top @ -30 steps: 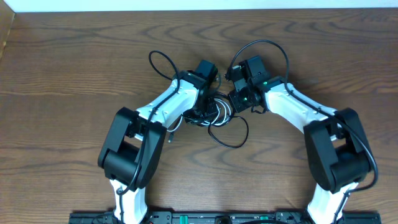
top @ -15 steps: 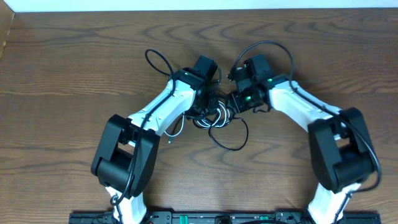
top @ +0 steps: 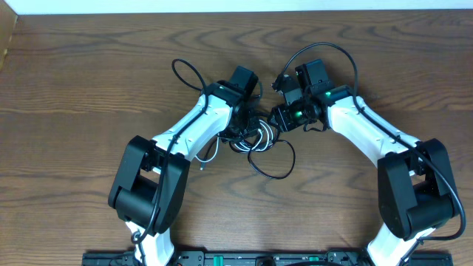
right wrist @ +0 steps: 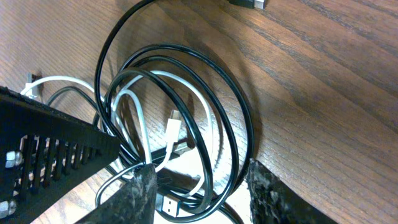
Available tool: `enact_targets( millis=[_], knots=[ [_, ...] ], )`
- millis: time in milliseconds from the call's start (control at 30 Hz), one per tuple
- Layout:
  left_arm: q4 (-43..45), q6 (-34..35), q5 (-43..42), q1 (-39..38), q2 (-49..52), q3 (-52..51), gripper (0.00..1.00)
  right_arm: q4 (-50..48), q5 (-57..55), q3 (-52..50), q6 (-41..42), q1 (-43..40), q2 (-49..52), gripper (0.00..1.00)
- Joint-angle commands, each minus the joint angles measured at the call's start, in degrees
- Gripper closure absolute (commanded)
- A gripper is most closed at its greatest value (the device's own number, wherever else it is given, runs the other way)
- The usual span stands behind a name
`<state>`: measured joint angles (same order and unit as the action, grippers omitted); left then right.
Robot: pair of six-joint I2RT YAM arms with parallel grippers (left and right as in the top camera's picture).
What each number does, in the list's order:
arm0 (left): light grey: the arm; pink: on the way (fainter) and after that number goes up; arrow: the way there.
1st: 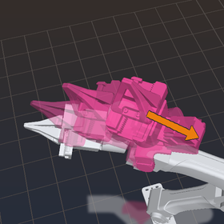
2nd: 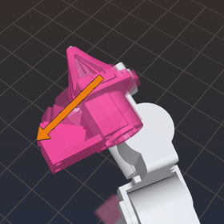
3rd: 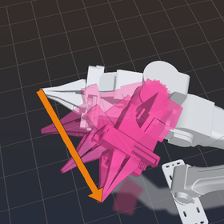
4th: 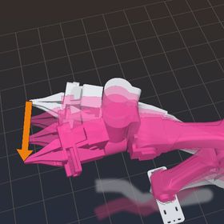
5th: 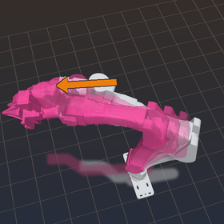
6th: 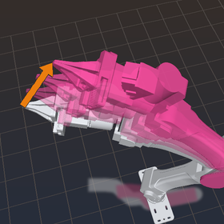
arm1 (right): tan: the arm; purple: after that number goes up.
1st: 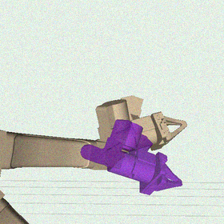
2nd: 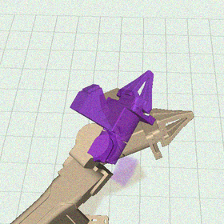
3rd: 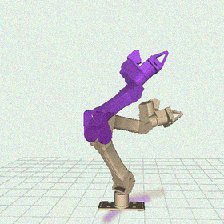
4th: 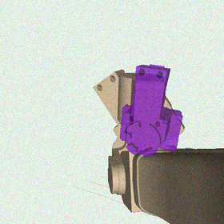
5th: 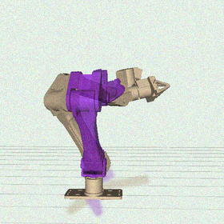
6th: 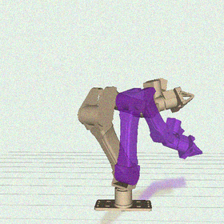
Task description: Untangle cables
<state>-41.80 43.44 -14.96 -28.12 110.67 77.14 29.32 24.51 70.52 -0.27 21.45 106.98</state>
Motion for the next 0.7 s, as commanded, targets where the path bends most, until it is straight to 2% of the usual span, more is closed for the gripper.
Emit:
enact_targets(
  millis=[0,167,267,367,400,500,533,667],
  knots=[
    [-0.24,0.15,-1.55,0.39,0.68,-0.59,0.73,0.26,0.94,0.61,-2.86,0.79,-0.48,0.58],
    [-0.09,0.79,-2.62,0.39,0.68,-0.61,0.73,0.26,-0.33,0.22,-4.57,3.19,-0.46,0.55],
    [-0.13,1.49,-2.64,0.37,0.68,-1.11,0.73,0.26,-6.58,-0.35,-4.55,4.72,-0.46,0.52],
    [-0.09,1.88,-3.04,0.37,0.68,-1.51,0.73,0.24,-7.48,-0.63,-4.55,5.22,-0.46,0.53],
    [-0.07,2.12,-3.39,0.39,0.68,-1.64,0.73,0.22,-7.50,-0.70,-4.55,5.27,-0.46,0.55],
    [-0.04,2.51,-3.69,0.39,0.68,-1.92,0.73,0.11,-10.32,-0.94,-4.52,5.25,-0.46,0.73],
    [-0.07,2.51,-3.67,0.39,0.68,-1.95,0.73,0.11,-11.54,-0.98,-4.50,5.22,-0.44,0.75],
    [0.17,2.97,-3.91,0.39,0.68,-1.95,0.73,0.02,-12.57,-1.01,-4.39,5.22,0.50,0.77]
  ],
)
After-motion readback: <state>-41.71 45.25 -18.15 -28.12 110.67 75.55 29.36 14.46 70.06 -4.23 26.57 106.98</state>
